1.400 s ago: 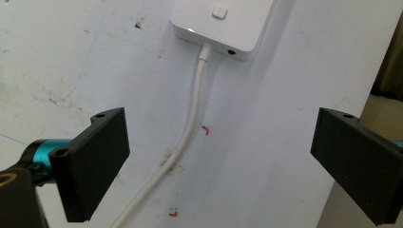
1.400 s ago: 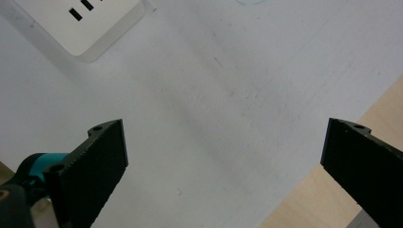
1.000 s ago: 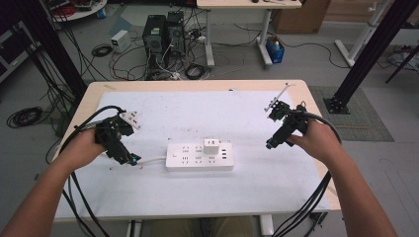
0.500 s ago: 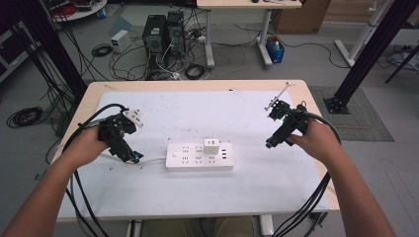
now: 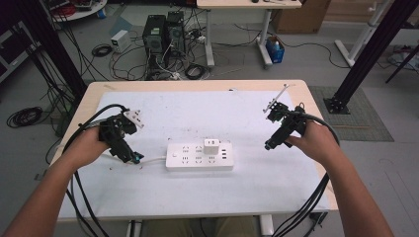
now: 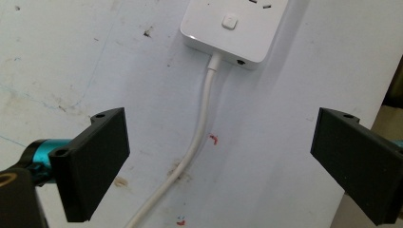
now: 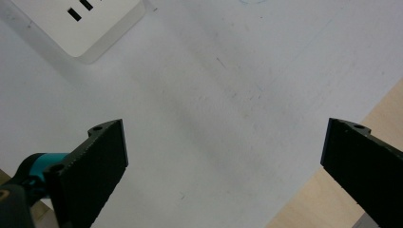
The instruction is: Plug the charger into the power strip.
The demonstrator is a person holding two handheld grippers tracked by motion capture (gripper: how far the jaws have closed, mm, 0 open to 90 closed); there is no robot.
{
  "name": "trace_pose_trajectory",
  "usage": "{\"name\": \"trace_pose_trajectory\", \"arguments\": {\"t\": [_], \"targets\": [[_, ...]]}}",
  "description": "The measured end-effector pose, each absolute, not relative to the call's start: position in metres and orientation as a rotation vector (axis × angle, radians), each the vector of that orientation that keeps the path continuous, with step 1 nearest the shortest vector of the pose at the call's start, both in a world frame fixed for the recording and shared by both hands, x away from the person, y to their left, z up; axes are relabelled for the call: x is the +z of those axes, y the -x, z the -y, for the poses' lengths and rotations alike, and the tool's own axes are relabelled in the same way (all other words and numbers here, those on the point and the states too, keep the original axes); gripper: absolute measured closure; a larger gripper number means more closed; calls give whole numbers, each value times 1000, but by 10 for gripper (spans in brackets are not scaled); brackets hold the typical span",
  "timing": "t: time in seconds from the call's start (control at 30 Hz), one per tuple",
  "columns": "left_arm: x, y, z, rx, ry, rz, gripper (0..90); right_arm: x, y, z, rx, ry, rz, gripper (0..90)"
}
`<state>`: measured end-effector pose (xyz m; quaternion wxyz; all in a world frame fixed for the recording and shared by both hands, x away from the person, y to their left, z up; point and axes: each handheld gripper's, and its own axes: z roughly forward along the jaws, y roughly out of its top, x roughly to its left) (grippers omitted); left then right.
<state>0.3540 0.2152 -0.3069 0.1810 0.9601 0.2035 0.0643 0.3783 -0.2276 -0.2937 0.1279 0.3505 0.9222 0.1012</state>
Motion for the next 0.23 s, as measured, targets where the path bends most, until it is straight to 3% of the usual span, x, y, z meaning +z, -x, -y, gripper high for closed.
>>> {"name": "trace_pose_trajectory", "arguments": {"t": [0.23], "targets": [[-307,-354,-215,185,-2718,-571,56,-297,-378,230,302,-1028,-2684,10]]}}
